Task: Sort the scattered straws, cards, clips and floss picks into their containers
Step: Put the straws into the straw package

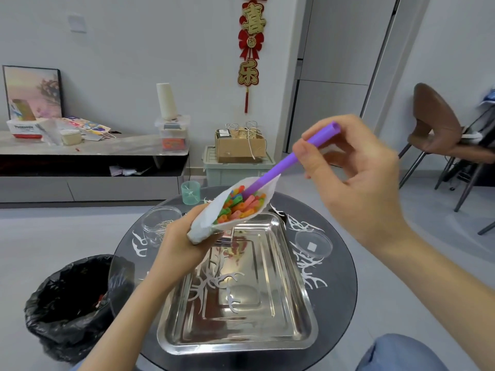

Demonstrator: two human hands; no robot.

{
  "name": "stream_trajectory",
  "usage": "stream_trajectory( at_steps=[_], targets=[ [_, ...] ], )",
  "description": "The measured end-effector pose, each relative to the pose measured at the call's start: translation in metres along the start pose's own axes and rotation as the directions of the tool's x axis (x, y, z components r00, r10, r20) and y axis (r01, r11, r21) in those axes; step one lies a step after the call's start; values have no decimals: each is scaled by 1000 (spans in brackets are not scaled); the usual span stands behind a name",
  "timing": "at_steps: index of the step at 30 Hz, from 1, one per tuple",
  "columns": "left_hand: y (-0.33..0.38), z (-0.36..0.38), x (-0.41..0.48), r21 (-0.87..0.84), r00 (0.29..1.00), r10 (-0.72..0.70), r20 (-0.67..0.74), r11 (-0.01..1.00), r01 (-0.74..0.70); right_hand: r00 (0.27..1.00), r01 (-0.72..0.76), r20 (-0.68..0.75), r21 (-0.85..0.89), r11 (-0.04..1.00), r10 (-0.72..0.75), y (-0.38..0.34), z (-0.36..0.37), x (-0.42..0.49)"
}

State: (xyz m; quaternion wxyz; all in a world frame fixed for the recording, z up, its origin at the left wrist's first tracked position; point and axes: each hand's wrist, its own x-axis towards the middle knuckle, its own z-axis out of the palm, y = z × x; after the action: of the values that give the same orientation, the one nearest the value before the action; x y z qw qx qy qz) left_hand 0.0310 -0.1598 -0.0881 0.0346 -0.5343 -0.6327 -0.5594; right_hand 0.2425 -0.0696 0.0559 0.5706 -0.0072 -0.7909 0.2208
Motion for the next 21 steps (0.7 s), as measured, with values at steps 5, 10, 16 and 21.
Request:
stream_trajectory(
  at_steps=[5, 10, 16, 21],
  targets=[
    [9, 3, 4, -54, 999, -24, -44, 998, 21, 994, 73, -73, -138, 988, -83, 14, 23, -3],
    [7, 4, 10, -47, 1000, -3, -27, 999, 2, 984, 136, 162, -405, 904, -76, 36, 41, -18],
    [1, 1, 12, -21, 1000, 4, -9, 1000, -4, 848, -423, 301, -110, 899, 436, 36, 37, -19],
    [6, -2, 20, 5, 1000, -10, 20, 1000, 10, 682, -613, 475, -43, 789, 556, 42, 22, -9]
  ],
)
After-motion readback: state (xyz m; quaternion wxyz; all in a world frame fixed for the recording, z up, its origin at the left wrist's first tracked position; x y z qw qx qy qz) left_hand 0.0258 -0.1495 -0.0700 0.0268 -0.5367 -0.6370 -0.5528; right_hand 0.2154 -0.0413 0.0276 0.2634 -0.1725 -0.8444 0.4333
